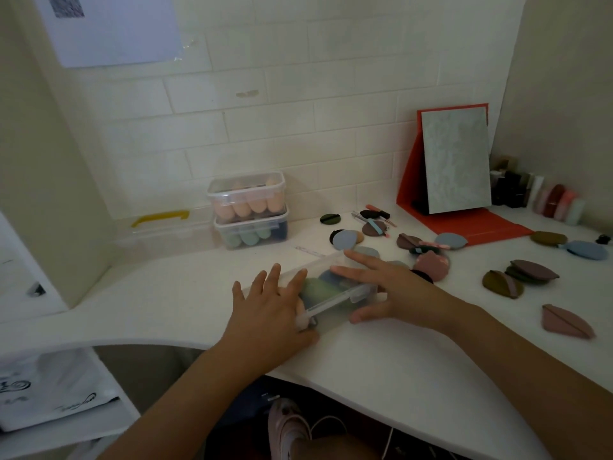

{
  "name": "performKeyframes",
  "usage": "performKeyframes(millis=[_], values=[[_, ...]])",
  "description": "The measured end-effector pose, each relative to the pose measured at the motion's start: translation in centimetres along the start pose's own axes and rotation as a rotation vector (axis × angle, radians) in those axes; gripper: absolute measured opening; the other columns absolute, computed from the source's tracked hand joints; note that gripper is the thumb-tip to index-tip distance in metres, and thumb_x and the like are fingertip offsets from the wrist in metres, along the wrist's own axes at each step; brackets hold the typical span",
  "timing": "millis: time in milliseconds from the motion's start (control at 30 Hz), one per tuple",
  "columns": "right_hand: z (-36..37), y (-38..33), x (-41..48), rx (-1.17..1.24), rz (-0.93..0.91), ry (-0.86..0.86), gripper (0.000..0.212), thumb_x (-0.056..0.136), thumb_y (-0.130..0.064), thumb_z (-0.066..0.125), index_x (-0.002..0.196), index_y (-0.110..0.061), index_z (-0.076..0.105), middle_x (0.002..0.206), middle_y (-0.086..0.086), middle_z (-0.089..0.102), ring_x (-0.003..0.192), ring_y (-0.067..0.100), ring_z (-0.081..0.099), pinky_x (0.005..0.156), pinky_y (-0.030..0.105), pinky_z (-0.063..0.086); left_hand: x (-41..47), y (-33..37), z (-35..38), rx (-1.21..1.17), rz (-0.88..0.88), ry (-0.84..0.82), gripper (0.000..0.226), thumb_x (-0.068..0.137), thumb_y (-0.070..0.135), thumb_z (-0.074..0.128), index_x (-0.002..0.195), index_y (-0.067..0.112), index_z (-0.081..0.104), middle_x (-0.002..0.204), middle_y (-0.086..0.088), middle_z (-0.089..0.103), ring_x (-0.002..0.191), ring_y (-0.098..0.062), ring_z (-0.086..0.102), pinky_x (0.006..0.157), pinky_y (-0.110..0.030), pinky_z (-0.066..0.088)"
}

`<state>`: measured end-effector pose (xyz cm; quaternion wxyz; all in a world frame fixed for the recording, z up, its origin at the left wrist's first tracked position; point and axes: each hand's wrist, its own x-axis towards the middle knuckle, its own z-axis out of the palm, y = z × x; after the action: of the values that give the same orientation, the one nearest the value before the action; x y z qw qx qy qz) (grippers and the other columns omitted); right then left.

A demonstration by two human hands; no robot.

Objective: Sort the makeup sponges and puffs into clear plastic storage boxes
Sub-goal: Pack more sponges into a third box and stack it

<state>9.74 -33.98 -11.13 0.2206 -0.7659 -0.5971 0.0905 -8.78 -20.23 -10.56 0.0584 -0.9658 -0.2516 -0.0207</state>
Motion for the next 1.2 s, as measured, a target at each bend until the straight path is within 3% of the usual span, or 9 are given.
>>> performKeyframes(millis=[133,267,467,700,833,933,1033,1133,1200], values=[[-0.4,0.2,0.0,0.017,-0.020,-0.030,0.074,0.078,-0.049,0.067,0.139,-0.054,0.027,0.154,-0.025,0.006,0.136,-0.003,0.017,0.106,0.021,0.028,0.4,-0.6,-0.7,-0.094,0.037,-0.144,0.098,0.075,0.078,0.039,0.145,0.035,-0.015,0.156,-0.003,-0.014,0.144,-0.025,-0.007,0.114,-0.053,0.003],[-0.5,0.4,0.0,0.029,-0.032,-0.023,0.061,0.084,-0.045,0.063,0.136,-0.055,0.032,0.151,-0.029,0.009,0.137,-0.001,0.025,0.105,0.022,0.035,0.6,-2.2,-2.1,-0.217,0.108,-0.237,0.088,0.084,0.066,0.041,0.146,0.035,-0.013,0.156,0.004,-0.008,0.143,-0.020,-0.004,0.116,-0.047,0.012],[-0.3,-0.2,0.0,-0.061,-0.036,0.043,0.057,0.089,-0.034,0.060,0.138,-0.047,0.034,0.153,-0.019,0.017,0.135,0.002,0.032,0.100,0.013,0.029,0.8,-2.5,-1.5,-0.311,0.133,-0.162,0.086,0.084,0.055,0.054,0.147,0.038,-0.003,0.153,0.006,0.005,0.139,-0.018,0.007,0.114,-0.042,0.019],[-0.4,-0.5,0.2,0.015,-0.006,0.051,0.054,0.087,-0.029,0.064,0.135,-0.042,0.042,0.150,-0.019,0.023,0.129,0.004,0.041,0.100,0.017,0.033,1.1,-2.9,-1.5,-0.327,0.145,-0.142,0.082,0.086,0.048,0.056,0.147,0.038,0.001,0.153,0.005,0.007,0.139,-0.019,0.008,0.114,-0.042,0.018],[-0.4,-0.3,0.3,0.128,-0.023,0.042,0.048,0.089,-0.029,0.062,0.130,-0.047,0.046,0.145,-0.027,0.026,0.132,-0.001,0.037,0.105,0.019,0.036,1.2,-3.4,-1.5,-0.358,0.154,-0.140,0.082,0.085,0.046,0.057,0.147,0.038,0.003,0.153,0.007,0.007,0.139,-0.017,0.008,0.115,-0.040,0.017],[0.1,-0.5,0.7,0.062,-0.048,0.049,0.047,0.091,-0.030,0.058,0.132,-0.048,0.041,0.147,-0.025,0.024,0.135,-0.002,0.029,0.113,0.026,0.029,1.4,-4.1,-1.6,-0.361,0.160,-0.145,0.082,0.086,0.045,0.058,0.147,0.038,0.003,0.153,0.008,0.006,0.140,-0.016,0.008,0.115,-0.040,0.016],[1.3,-1.0,1.7,0.039,-0.069,0.108,0.047,0.093,-0.032,0.056,0.130,-0.051,0.036,0.143,-0.030,0.021,0.135,-0.004,0.027,0.114,0.025,0.026,1.7,-5.3,-1.5,-0.350,0.147,-0.147,0.081,0.087,0.046,0.056,0.147,0.037,0.003,0.156,0.006,0.002,0.142,-0.017,0.004,0.117,-0.042,0.013],[2.7,-1.8,3.7,-0.039,-0.098,0.172,0.045,0.095,-0.032,0.052,0.136,-0.044,0.038,0.145,-0.026,0.021,0.136,0.001,0.032,0.110,0.016,0.023,2.0,-6.9,-1.1,-0.325,0.112,-0.123,0.078,0.089,0.047,0.052,0.148,0.036,0.002,0.157,0.006,-0.004,0.144,-0.017,-0.002,0.118,-0.044,0.010],[3.8,-2.7,5.4,-0.083,-0.107,0.204,0.045,0.097,-0.032,0.048,0.139,-0.038,0.038,0.151,-0.018,0.023,0.138,0.006,0.032,0.113,0.020,0.024,2.3,-8.4,-0.9,-0.315,0.080,-0.099,0.076,0.090,0.046,0.051,0.148,0.036,0.004,0.157,0.006,-0.003,0.144,-0.017,-0.003,0.118,-0.043,0.010]])
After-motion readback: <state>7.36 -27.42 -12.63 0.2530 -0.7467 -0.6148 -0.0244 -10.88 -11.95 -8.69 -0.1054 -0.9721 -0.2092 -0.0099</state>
